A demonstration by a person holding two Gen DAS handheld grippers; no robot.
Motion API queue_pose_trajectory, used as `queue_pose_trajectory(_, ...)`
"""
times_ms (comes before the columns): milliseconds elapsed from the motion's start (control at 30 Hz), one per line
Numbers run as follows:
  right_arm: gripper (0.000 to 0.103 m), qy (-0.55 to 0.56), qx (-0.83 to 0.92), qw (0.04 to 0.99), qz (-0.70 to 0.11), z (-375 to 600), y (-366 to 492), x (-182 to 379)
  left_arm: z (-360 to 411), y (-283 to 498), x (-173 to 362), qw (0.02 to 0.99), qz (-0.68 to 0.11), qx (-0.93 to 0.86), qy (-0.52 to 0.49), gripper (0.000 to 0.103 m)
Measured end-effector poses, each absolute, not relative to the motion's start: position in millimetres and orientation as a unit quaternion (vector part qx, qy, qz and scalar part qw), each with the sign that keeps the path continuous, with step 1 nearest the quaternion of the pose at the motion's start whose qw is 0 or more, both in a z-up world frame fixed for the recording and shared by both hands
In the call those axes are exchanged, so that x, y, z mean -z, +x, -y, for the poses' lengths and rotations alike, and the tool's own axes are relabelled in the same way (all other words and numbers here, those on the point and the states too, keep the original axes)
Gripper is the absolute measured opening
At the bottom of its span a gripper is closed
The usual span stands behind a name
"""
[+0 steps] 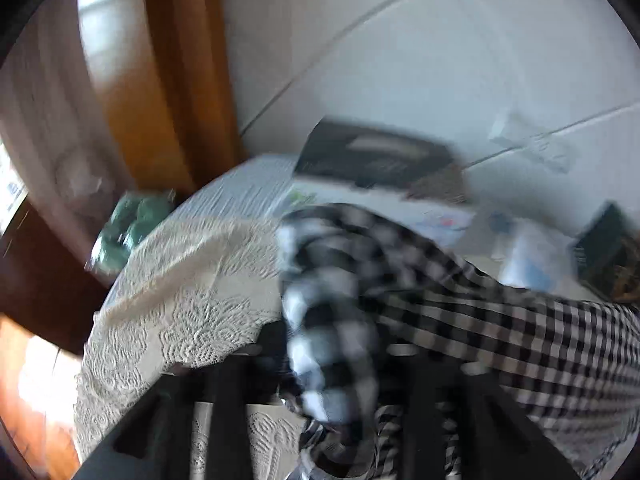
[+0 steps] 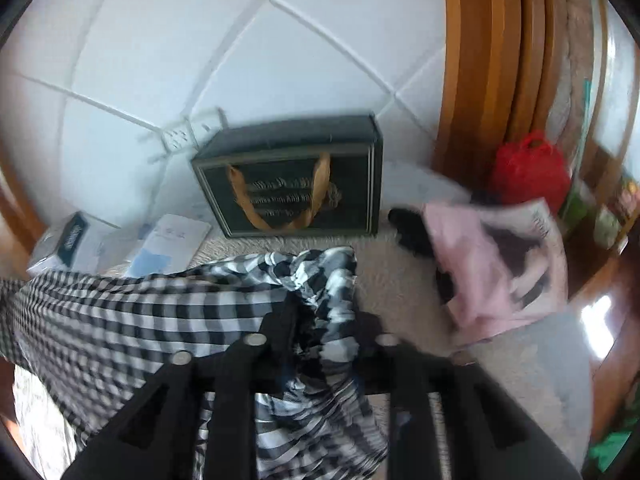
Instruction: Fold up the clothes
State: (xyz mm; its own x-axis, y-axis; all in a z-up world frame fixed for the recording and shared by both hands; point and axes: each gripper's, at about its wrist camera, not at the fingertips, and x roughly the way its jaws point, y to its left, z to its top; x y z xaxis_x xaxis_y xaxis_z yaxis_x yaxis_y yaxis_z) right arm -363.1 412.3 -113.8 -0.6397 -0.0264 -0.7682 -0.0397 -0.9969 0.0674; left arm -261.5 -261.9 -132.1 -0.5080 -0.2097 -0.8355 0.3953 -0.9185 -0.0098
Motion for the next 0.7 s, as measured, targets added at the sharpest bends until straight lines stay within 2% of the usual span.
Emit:
queue_pose_trajectory(33,0.063,-0.434,-0.9,0.013,-0.042,-412.4,-367.1,121.8,262.9,-266.0,142.0,0.173,-0.099,0.859,0.472,0.103)
queue_pose_trajectory(67,0.076,-0.437,-0.898,0.017,-0.048,-415.0,-366.7,126.6,259.2,-260.9,146.4,0.165,-0.098,0.857,0.478,0.103)
queue_pose_trajectory(100,0.08,-0.439,-0.897,0.017,-0.053,-417.9,-363.1,130.0,253.4,-251.8,148.4,0.155,-0.098,0.856,0.483,0.103)
queue_pose_trajectory(533,0.081,-0.48,-0.876,0.022,-0.053,-452.4,-246.7,158.4,179.0,-132.9,175.6,0.022,-0.091,0.831,0.548,0.103)
queue_pose_trajectory(700,0.081,-0.506,-0.86,0.019,-0.063,-455.6,-214.4,181.9,130.4,-116.8,204.8,-0.012,-0.078,0.824,0.56,0.103)
